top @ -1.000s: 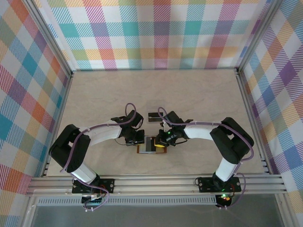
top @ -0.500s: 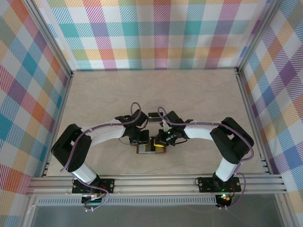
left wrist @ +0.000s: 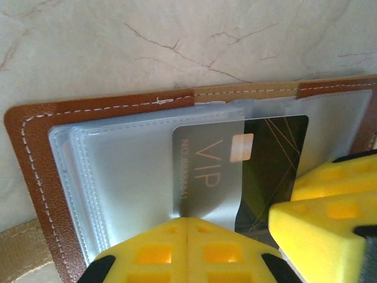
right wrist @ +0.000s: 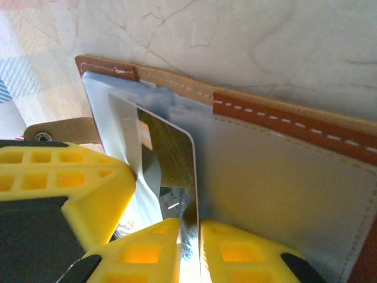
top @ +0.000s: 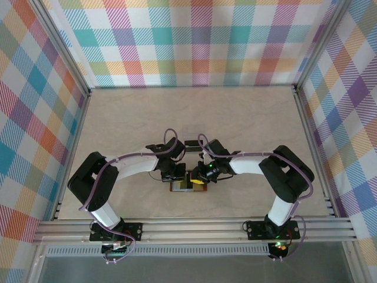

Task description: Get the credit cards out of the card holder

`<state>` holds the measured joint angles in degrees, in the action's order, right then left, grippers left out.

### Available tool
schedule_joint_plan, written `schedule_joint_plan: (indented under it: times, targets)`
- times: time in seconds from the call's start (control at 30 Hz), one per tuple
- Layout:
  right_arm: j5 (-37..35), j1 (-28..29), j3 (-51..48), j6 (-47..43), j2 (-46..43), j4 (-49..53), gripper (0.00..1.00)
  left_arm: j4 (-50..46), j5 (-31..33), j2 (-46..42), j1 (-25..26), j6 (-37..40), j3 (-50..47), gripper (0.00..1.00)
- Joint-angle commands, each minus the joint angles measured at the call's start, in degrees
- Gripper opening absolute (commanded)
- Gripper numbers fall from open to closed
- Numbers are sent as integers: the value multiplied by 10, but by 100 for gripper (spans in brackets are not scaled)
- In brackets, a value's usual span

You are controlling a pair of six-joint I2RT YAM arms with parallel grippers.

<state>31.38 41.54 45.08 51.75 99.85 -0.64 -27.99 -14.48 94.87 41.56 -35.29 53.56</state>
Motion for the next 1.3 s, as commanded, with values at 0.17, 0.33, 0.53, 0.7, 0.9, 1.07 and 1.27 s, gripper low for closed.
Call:
schedule_joint_plan:
  times: [0.17,0.33,0.53,0.7,0.9,1.07,1.27]
  targets:
    - [22,0,-8,20,11,-57,10,-22,21,12,2,2,-15,6]
    - [-39,-2,5,-22,-24,56,6,-39,44,1,3,4,-14,6]
    - [-108,-6,31,-80,-64,192,3,-51,57,-13,2,7,-13,6]
    - [-128,-7,49,-103,-82,236,2,-44,53,-17,2,3,-12,7]
    - [-116,-7,58,-116,-109,226,2,-44,55,-32,3,-5,6,9]
    - [-128,-8,82,-156,-141,254,2,-55,89,-60,-5,0,20,10]
    - [-170,-16,130,-263,-162,304,0,-49,90,-87,-26,6,10,10]
